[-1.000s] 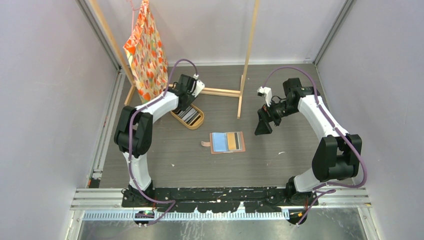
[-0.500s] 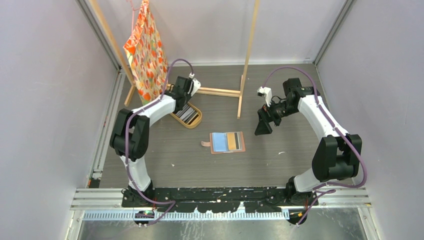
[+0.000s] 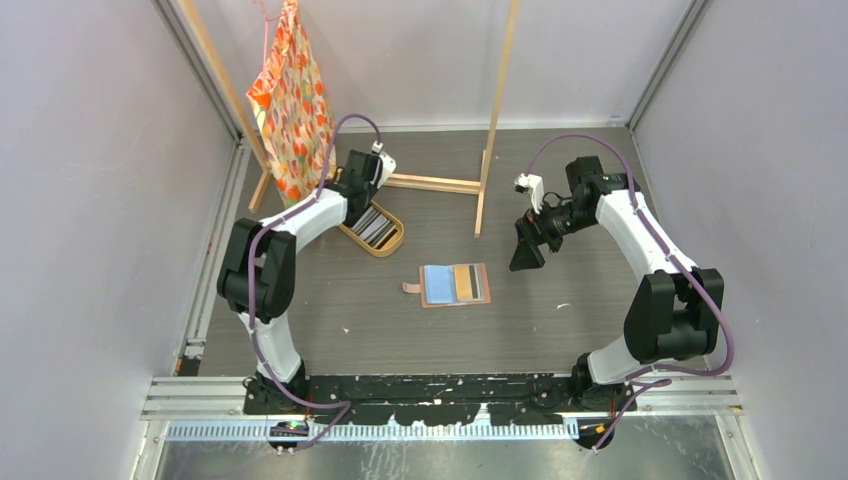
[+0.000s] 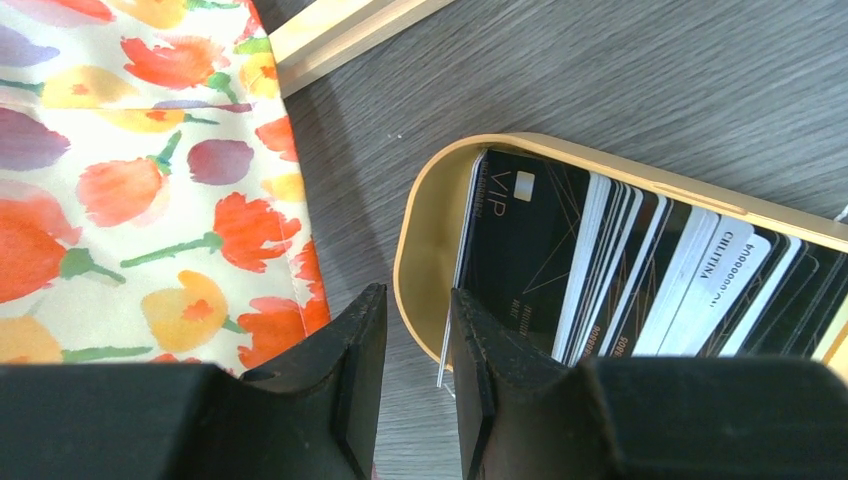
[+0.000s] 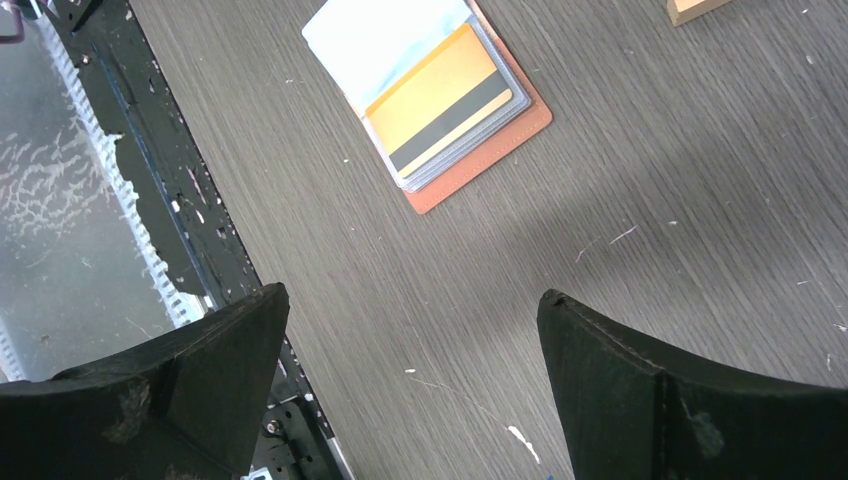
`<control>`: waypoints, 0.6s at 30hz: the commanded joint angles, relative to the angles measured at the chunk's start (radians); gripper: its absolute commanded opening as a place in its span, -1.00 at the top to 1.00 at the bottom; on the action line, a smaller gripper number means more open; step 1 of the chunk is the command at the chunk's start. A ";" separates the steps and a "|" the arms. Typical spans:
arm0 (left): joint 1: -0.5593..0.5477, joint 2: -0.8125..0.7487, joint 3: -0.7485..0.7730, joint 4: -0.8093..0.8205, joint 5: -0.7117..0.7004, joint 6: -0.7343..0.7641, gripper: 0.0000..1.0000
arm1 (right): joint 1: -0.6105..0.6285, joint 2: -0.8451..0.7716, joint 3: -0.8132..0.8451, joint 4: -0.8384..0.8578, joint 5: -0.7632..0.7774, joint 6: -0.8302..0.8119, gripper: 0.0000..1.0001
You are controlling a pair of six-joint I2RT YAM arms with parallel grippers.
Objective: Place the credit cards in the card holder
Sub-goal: Pick up the credit card from the storage box.
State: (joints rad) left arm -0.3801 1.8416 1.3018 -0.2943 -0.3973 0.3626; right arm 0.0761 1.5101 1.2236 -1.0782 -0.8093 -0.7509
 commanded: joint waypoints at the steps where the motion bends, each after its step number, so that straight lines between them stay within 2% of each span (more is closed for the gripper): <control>1: 0.027 -0.007 0.017 0.037 -0.012 -0.017 0.37 | -0.004 -0.003 0.031 -0.006 -0.017 -0.015 -0.97; 10: 0.049 0.011 0.028 0.037 0.009 -0.029 0.31 | -0.002 -0.004 0.031 -0.008 -0.019 -0.016 -0.97; 18: 0.057 -0.012 0.034 0.021 0.106 -0.073 0.20 | -0.004 -0.003 0.032 -0.009 -0.019 -0.018 -0.97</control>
State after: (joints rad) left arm -0.3321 1.8462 1.3029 -0.2825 -0.3458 0.3244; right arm 0.0761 1.5101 1.2236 -1.0790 -0.8097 -0.7544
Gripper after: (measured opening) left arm 0.396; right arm 0.985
